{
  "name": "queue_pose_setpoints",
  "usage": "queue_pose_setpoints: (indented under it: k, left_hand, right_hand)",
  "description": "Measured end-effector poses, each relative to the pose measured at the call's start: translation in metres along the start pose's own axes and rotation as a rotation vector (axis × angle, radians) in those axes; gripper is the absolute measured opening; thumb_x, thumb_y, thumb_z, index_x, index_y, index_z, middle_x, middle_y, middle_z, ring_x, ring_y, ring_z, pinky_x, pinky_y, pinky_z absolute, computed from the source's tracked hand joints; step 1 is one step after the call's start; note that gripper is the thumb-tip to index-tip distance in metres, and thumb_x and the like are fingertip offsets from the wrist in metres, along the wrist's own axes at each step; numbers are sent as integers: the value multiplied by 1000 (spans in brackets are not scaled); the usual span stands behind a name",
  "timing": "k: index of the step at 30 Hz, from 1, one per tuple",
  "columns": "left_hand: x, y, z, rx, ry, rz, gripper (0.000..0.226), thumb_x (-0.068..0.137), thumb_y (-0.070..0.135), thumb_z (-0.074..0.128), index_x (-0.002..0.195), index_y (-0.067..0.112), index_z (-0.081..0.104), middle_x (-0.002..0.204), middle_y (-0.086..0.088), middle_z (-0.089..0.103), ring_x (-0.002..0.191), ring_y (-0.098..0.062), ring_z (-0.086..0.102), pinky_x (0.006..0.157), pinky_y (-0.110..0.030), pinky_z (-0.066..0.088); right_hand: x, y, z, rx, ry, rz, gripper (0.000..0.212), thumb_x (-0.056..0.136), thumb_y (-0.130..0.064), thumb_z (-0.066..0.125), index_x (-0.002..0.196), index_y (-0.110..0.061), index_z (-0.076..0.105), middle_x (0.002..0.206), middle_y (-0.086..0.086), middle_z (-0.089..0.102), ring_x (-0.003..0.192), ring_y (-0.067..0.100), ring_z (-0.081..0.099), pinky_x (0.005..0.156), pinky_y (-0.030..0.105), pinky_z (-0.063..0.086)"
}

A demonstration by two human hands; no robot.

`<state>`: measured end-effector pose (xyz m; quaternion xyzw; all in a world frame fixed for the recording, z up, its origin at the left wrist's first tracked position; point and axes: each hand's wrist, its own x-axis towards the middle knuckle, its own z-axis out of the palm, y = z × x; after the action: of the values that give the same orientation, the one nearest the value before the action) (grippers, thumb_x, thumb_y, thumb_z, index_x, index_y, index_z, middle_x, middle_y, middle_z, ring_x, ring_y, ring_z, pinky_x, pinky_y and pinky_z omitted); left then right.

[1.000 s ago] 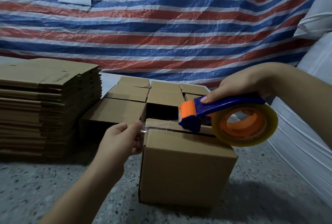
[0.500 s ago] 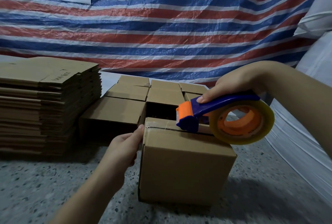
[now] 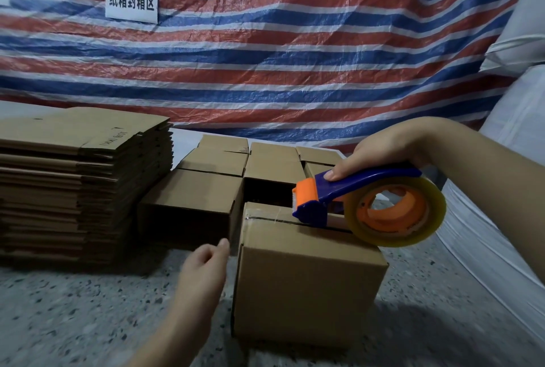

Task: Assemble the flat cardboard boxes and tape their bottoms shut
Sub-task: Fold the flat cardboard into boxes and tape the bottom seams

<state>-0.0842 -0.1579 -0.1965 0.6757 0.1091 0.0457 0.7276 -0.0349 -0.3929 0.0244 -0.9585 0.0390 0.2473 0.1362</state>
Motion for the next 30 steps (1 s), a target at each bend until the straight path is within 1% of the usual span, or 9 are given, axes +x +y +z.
queue_pose_setpoints:
  k: [2,5,7,9,14,18,21,25,30]
  left_hand:
    - [-10,5,1,19,138,305,35,100,52,38,97,27,62,96,9,64,88,-10,59,71,-27,42]
    - [-28,24,6,198,-85,519,56,86,76,28,134,52,42,128,41,42,118,25,37,97,-13,32]
    - [-34,24,12,419,-182,535,61,87,69,33,145,51,29,148,36,26,134,22,20,110,-15,22]
    - [-39,25,14,495,-157,550,55,96,52,38,149,44,27,159,23,15,143,10,11,115,-19,15]
    - [-33,37,3,653,-189,606,57,100,46,38,153,44,17,158,17,29,143,-1,25,113,-22,24]
    - [-30,44,6,970,-196,664,92,77,81,27,155,38,9,157,12,29,137,-8,36,108,-23,33]
    - [-30,47,7,1122,-148,694,109,57,90,10,153,38,12,153,14,34,130,-8,44,100,-23,42]
    - [-28,45,6,1242,-85,753,108,55,87,-4,151,40,12,148,19,37,121,-6,51,83,-20,47]
    - [-28,43,4,1293,-76,790,103,62,87,-3,151,39,14,147,20,38,118,-4,53,80,-18,46]
  right_hand:
    - [2,1,0,1,-5,0,80,51,-72,77,108,-16,69,91,5,79,73,15,75,61,26,58]
    - [5,2,-2,11,-5,3,81,51,-72,79,109,-16,69,92,6,79,74,16,75,60,27,58]
    - [5,2,-2,10,-12,3,79,52,-72,79,107,-16,71,92,7,79,74,17,76,59,27,57]
    - [4,3,-2,12,-10,2,79,52,-73,79,106,-16,71,92,7,79,73,17,76,59,27,57]
    - [7,3,-2,5,-13,-9,85,45,-74,81,107,-17,70,94,6,79,76,17,76,60,27,58]
    - [7,0,-2,-17,-25,-18,94,33,-76,84,106,-18,71,94,6,79,75,17,76,58,26,57]
    - [6,1,-5,-43,-36,-2,90,40,-78,81,107,-17,72,96,6,79,77,18,76,61,27,58]
    - [0,8,-10,-103,-27,36,86,46,-81,74,103,-17,73,90,6,78,73,17,76,58,26,56]
    - [-16,50,-12,-142,-59,149,81,50,-81,69,95,-14,74,83,5,77,66,15,71,61,26,55]
